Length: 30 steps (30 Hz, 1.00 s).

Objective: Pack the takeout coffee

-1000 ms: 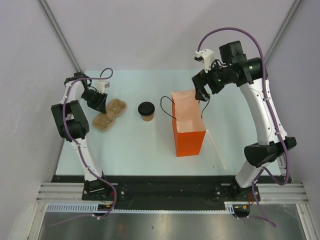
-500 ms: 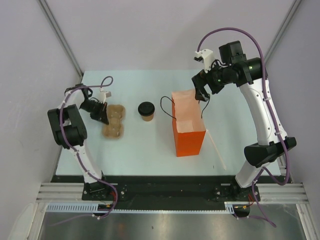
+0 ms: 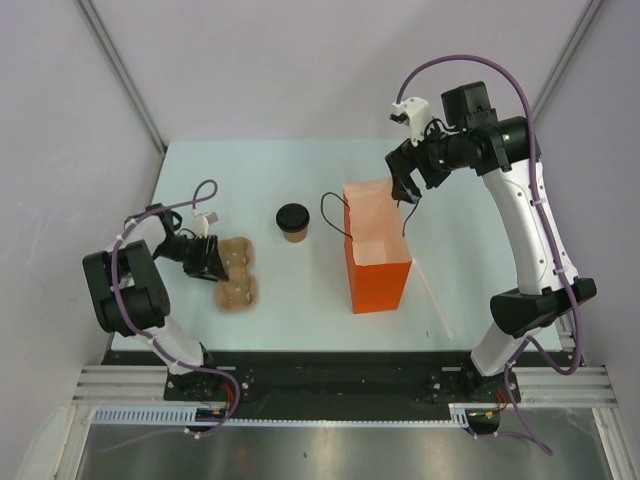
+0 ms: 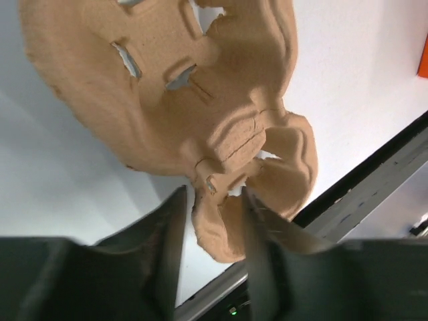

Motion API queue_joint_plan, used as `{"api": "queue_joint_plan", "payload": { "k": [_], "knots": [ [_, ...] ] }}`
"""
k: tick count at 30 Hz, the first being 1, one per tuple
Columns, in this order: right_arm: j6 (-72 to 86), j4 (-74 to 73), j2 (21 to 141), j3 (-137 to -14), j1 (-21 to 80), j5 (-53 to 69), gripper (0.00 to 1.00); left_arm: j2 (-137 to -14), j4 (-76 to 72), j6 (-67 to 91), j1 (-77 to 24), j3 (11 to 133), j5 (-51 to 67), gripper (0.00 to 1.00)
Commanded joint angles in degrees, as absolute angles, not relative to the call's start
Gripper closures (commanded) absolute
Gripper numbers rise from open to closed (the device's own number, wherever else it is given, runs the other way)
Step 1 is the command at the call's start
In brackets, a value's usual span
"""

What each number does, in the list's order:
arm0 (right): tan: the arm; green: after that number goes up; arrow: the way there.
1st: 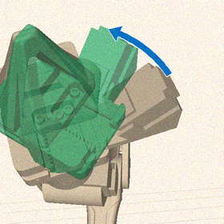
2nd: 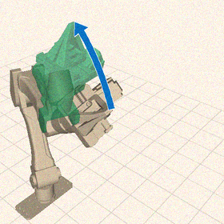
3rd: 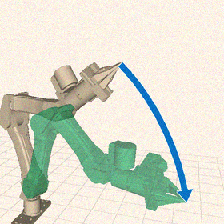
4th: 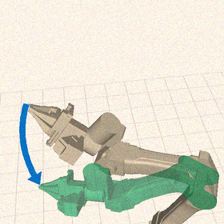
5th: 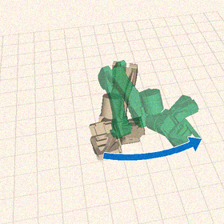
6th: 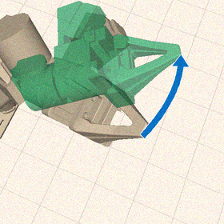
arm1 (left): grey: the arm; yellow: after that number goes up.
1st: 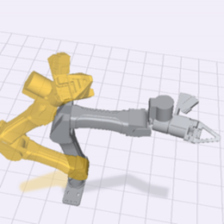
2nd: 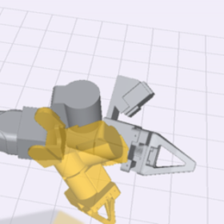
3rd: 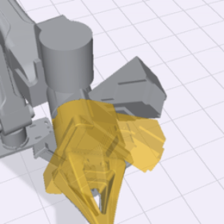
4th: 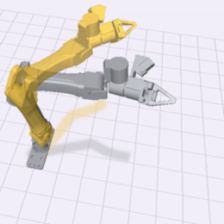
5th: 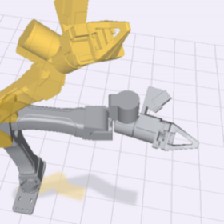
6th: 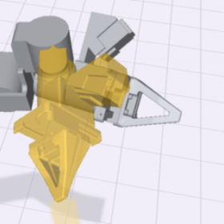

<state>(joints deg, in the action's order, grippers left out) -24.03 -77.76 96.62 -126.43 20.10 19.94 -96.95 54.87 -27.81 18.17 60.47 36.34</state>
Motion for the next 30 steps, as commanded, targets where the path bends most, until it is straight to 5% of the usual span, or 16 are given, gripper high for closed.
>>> {"api": "queue_joint_plan", "payload": {
  "k": [1,3,6,7,15,22,24,25,30],
  "knots": [
    [-24.17,-80.95,94.13,-126.91,20.13,20.13,0.00,-92.20,54.57,-24.70,19.77,64.93,39.64,0.49],
    [-24.17,-81.12,94.22,-127.00,20.04,20.39,0.00,-92.19,57.46,-26.35,20.13,73.59,38.50,0.42],
    [-23.73,-80.77,94.57,-127.09,19.95,20.39,0.00,-94.91,64.21,-32.48,20.04,86.16,39.45,0.03],
    [-23.56,-80.60,94.66,-127.35,19.95,20.48,0.00,-95.36,65.64,-34.43,19.95,88.57,40.33,0.01],
    [-20.92,-79.45,95.54,-127.62,20.13,19.60,0.01,-93.69,57.84,-44.11,16.09,91.40,35.59,0.00],
    [-20.65,-79.36,95.36,-125.86,20.83,19.69,0.00,-104.13,67.75,-55.80,13.71,96.06,35.68,0.00],
    [-22.58,-80.24,95.45,-125.68,21.00,20.30,0.00,-108.53,69.43,-57.04,13.62,97.73,35.34,0.09],
    [-22.94,-80.77,95.54,-125.68,21.09,20.48,0.00,-109.85,69.61,-56.87,13.54,98.26,34.98,0.25],
    [-24.34,-81.39,95.80,-125.86,21.36,20.48,0.00,-115.92,70.23,-57.57,13.10,99.67,33.84,0.38]
  ]
}}
